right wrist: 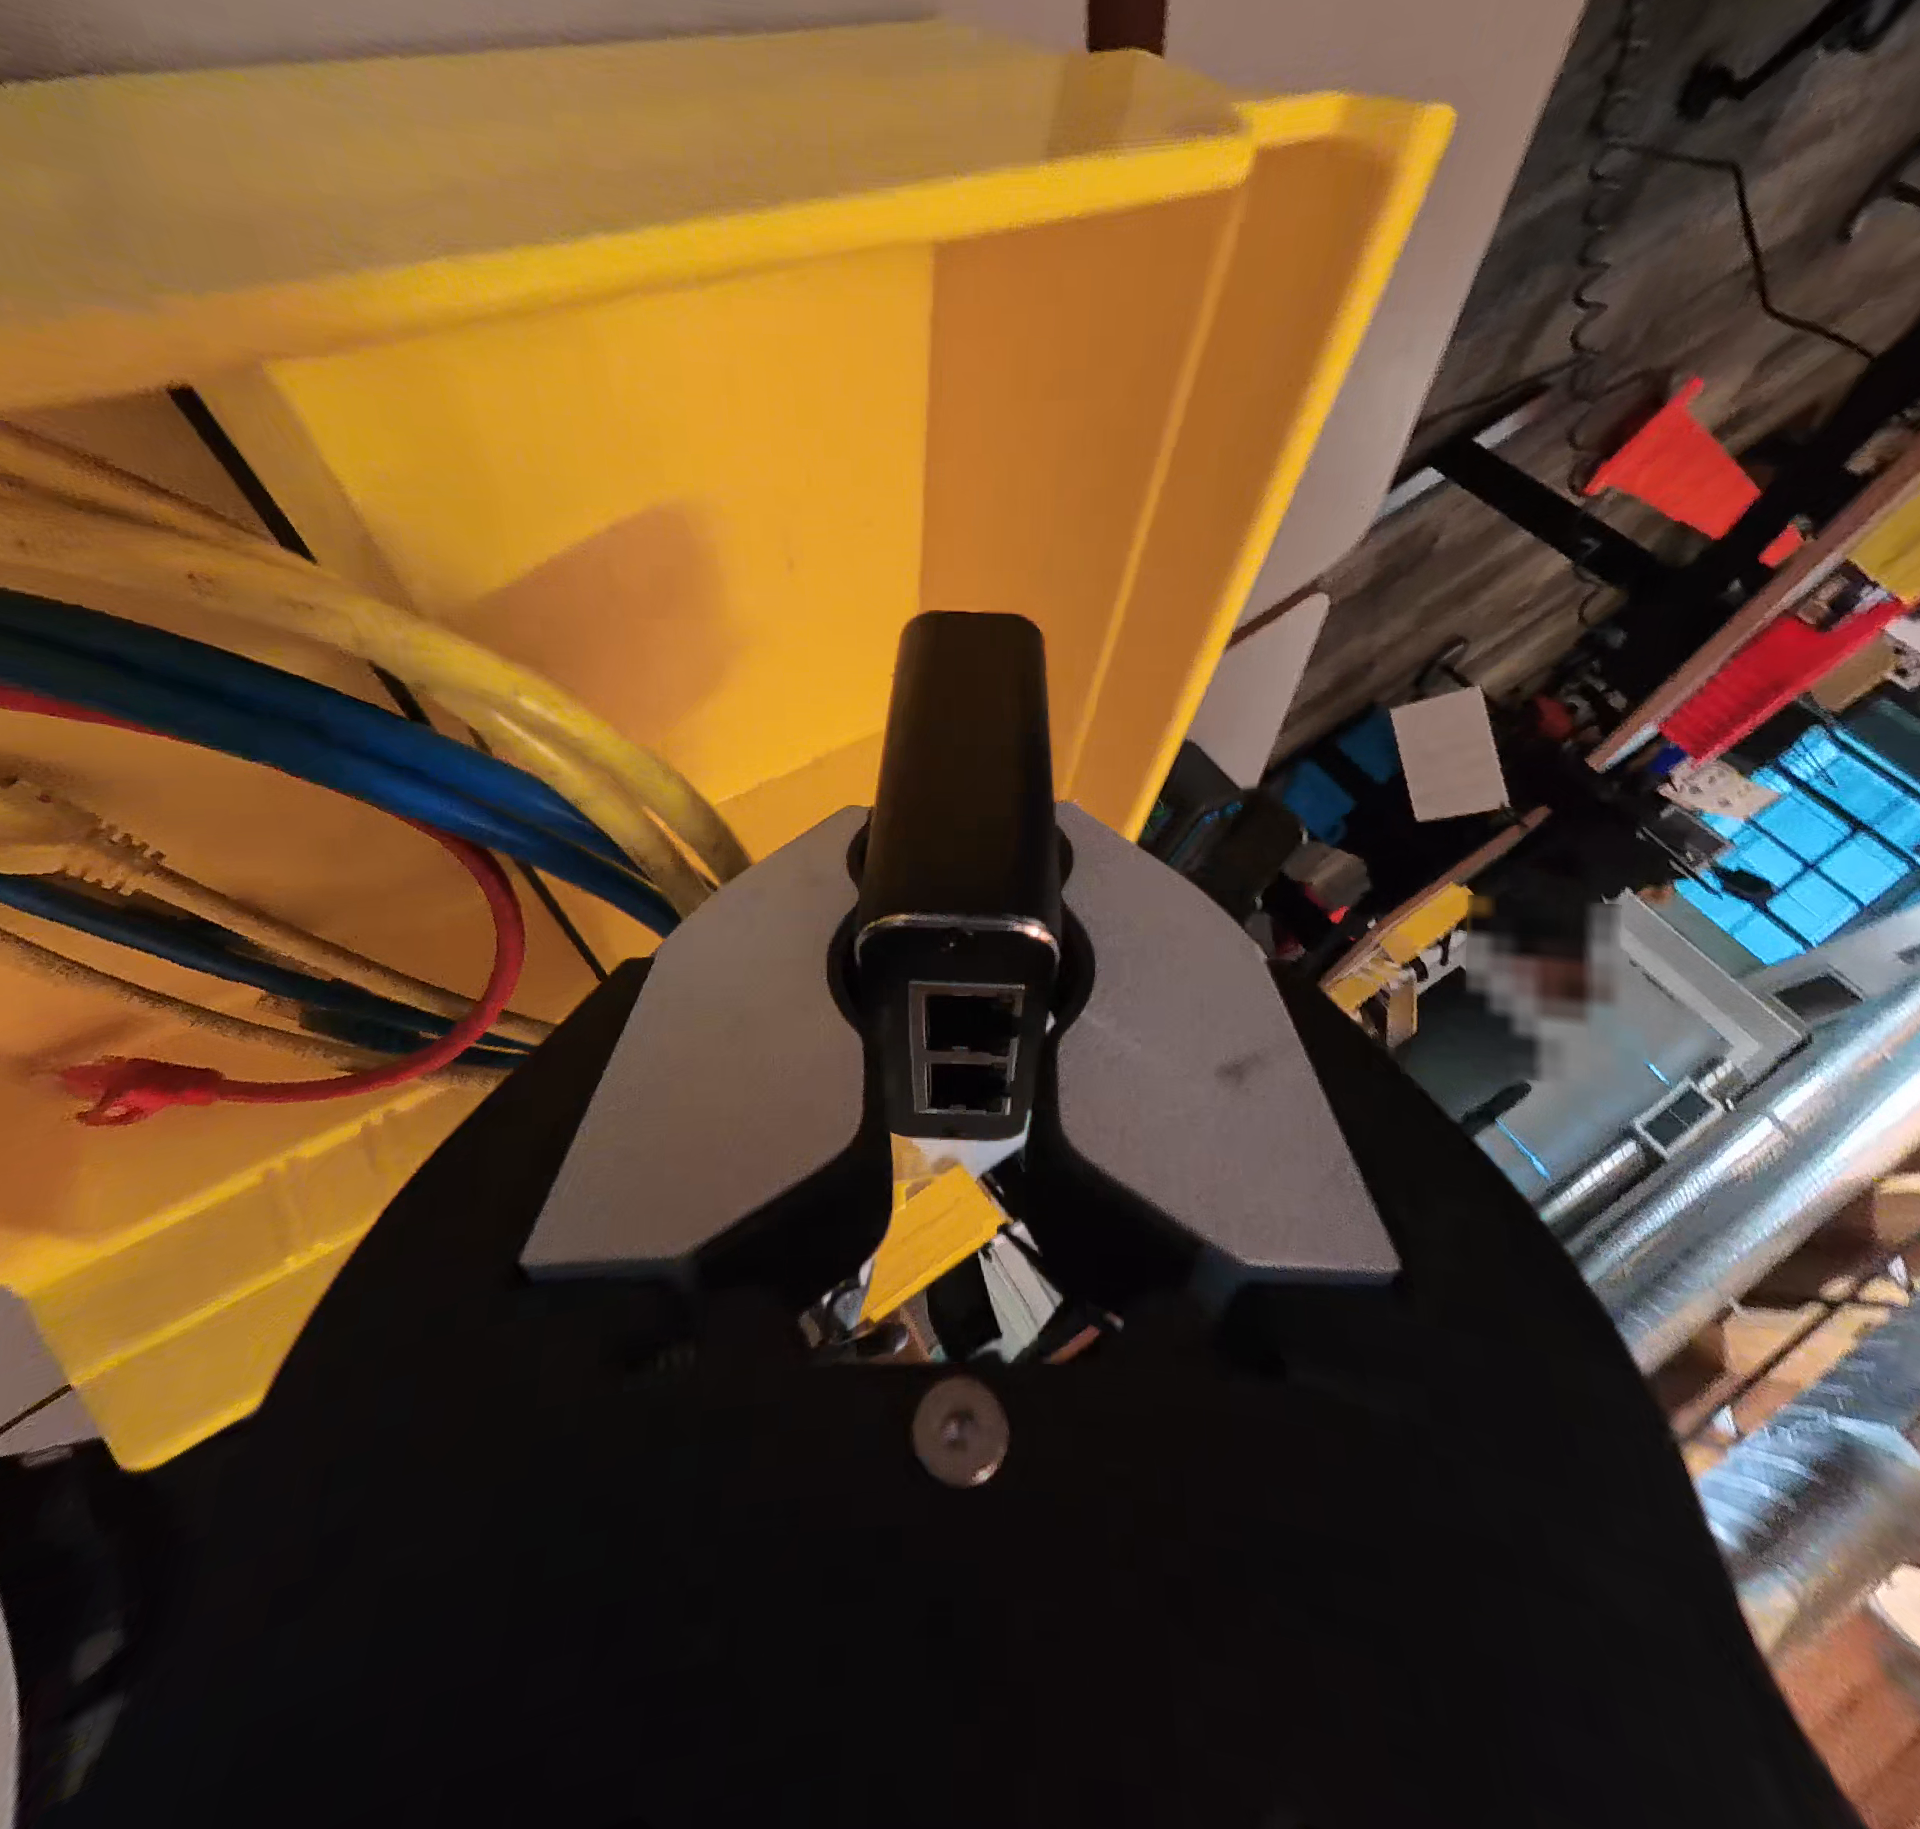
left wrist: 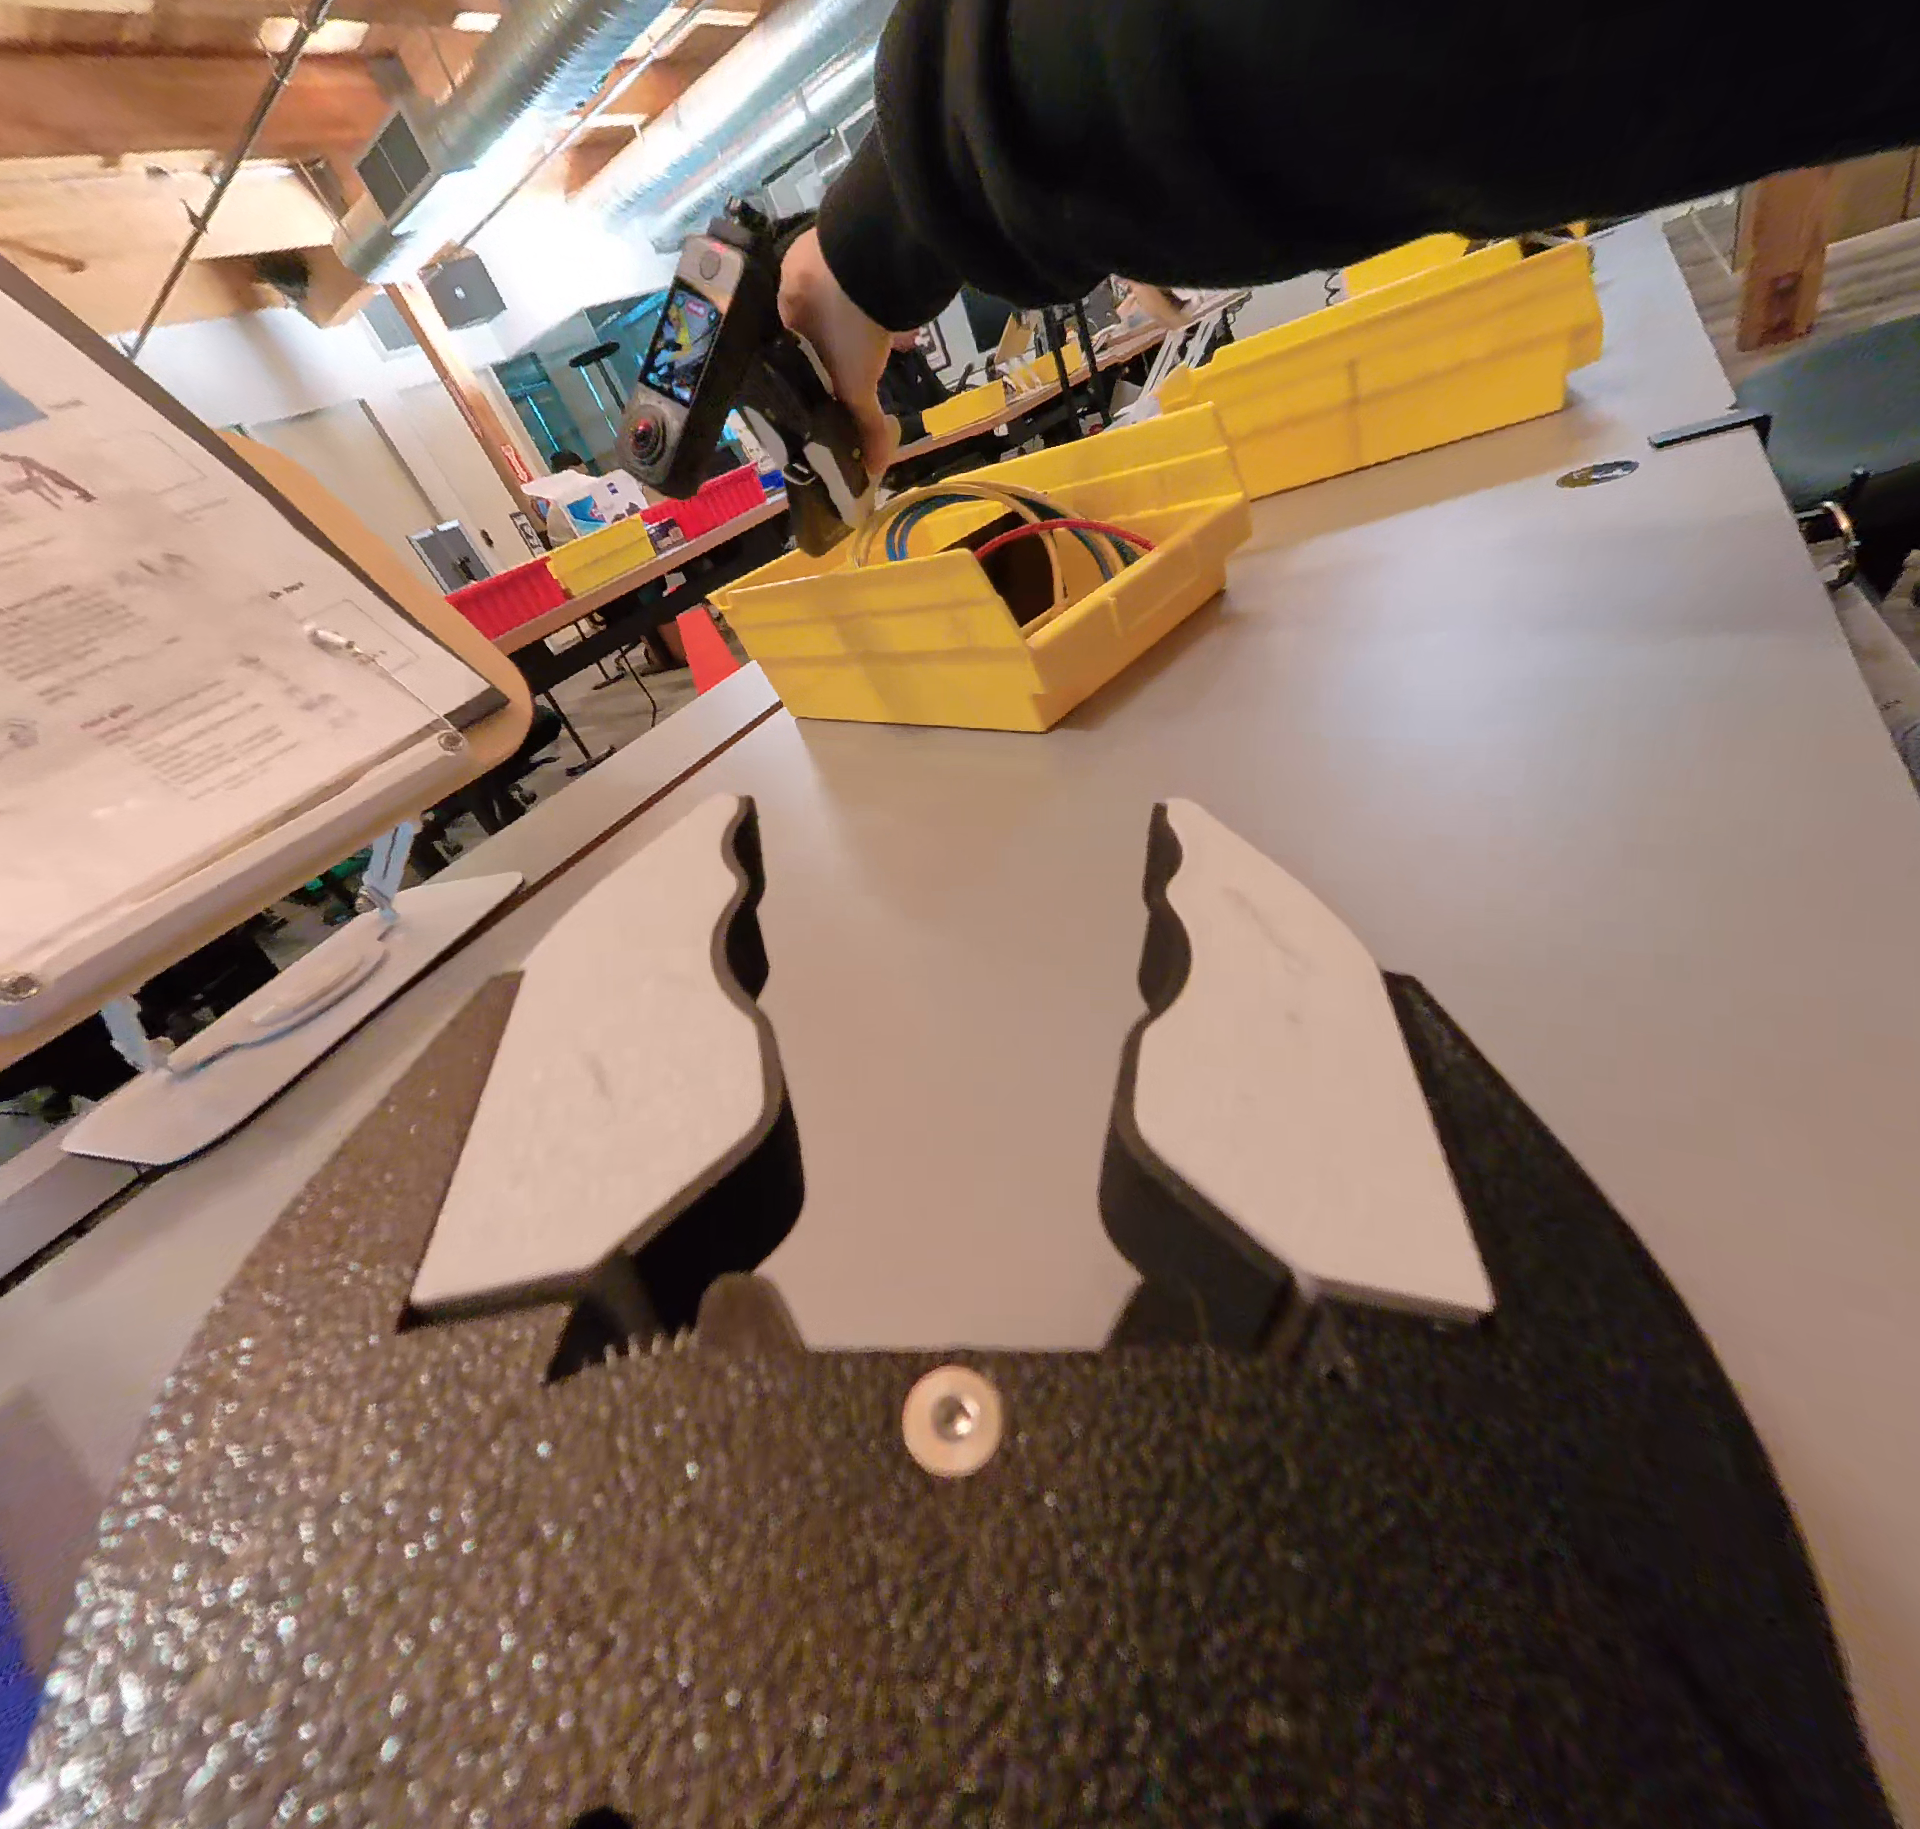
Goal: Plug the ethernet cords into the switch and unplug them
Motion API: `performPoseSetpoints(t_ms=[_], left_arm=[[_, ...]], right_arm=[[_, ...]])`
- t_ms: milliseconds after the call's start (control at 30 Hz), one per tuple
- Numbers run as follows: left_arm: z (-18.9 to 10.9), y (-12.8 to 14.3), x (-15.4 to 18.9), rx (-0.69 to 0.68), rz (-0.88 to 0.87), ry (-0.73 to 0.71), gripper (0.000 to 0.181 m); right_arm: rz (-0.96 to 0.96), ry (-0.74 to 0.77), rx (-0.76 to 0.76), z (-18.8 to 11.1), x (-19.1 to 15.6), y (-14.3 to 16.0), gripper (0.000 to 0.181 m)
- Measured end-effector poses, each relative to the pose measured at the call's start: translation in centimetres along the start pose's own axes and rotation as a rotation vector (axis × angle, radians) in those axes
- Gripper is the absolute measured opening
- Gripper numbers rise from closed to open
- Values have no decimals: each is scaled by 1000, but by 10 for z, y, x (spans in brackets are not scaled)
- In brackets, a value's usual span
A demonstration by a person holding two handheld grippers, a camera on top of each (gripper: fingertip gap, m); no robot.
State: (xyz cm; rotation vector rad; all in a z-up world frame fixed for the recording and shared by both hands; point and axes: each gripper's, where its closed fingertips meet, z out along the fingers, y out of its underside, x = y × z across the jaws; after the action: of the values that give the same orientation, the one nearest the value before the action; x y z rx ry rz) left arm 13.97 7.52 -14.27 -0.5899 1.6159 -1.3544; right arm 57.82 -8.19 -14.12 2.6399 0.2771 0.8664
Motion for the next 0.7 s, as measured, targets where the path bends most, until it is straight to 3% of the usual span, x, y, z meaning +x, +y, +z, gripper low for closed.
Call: performPoseSetpoints(t_ms=[233,467,600,700], left_arm=[[0,0,1,4,-29,18,69],[1,1,2,2,-19,21,68],[1,1,2,0,-12,16,68],[1,3,1,-16,-19,14,68]], right_arm=[[-132,-71,8,9,-12,-16,28],[-90,10,67,6,-1,-18,37],[8,20,103,-6,2,1,36],[225,16,183,-24,-4,20,39]])
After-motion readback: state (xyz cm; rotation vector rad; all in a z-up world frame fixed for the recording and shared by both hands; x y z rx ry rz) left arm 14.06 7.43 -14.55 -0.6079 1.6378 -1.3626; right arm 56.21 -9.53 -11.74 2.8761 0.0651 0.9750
